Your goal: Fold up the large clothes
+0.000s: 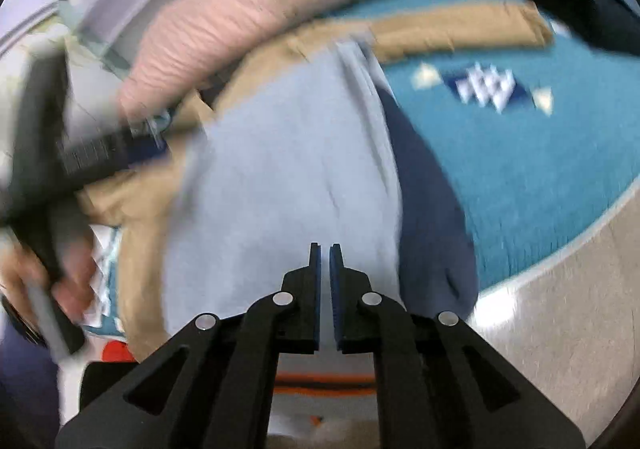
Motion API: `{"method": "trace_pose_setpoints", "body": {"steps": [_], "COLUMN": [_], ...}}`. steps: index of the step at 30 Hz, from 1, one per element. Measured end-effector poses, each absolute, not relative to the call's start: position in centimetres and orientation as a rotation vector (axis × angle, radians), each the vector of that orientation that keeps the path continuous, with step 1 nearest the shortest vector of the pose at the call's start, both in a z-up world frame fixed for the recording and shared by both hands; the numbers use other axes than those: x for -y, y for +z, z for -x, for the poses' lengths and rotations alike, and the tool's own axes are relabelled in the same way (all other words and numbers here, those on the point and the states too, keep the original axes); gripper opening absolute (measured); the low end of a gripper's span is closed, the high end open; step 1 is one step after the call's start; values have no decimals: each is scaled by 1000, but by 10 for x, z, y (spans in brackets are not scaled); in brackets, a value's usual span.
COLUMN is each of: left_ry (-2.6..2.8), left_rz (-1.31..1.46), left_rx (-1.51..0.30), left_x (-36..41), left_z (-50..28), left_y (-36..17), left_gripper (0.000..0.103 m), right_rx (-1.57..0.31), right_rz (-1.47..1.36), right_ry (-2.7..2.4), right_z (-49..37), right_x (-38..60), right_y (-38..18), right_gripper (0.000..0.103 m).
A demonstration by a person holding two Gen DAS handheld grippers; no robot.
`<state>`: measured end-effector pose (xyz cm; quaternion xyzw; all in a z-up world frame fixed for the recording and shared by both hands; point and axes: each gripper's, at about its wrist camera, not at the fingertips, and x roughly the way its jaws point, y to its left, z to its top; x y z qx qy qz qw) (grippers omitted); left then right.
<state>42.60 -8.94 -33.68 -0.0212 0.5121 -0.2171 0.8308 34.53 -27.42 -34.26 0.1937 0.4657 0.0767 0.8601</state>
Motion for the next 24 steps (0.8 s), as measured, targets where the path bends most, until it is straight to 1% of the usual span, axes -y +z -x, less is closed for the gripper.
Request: {"method": "trace_pose_setpoints", "body": {"steps": [3,5,6,7,10,13,16,17,19,20,21,22,24], "left_ry": [-425,-407,-405,-405,-403,-392,-437,-454,-467,-480,-489,-495,-508], "left_rz": [17,41,44,51,44,49,85,90,67,59,49,43,16], "left_rx": [-1100,-1108,-1116,-1124,-1118,-1120,-1141,-1145,-1098,-1082,-1063,-1046,-1017], "left_x": [87,83,82,81,86,90,83,80,71,69,64,61,57], "left_z": [-422,-427,-429,-432,-435,-439,-443,-442,-438,-437,-434,-432,-428], "left_y": [-360,-370,-374,-378,-385,-385,-377,-375,-360,-354,-345,-340,-329], "left_gripper": [84,88,89,89,89,92,92,92,92,92,92,92,92], "right_rx": [-926,-952,-991,-1042,-1114,-1107,-1064,-1054,-1032,-1045,-1057,-1071,-1098], "right_rz": [-358,-324,-312,-303,-363,-360,-359,-367,-379,-352,-352,-388,-340], "right_ry": [165,154,117,93,69,60,79,90,113,121,138,176,187], "right_z": [-386,-422,-440,-451,-463,-463,-429,-413,-368,-345,-331,-308,-290], "right_x": [276,278,281,283,293,294,298,298,289,277,264,248,220], "right_y": [-333,-342,-356,-367,-403,-399,-365,-357,-342,-341,-340,-346,-362], "right_gripper": [7,9,10,3,2,3,10,10,12,14,17,18,17]}}
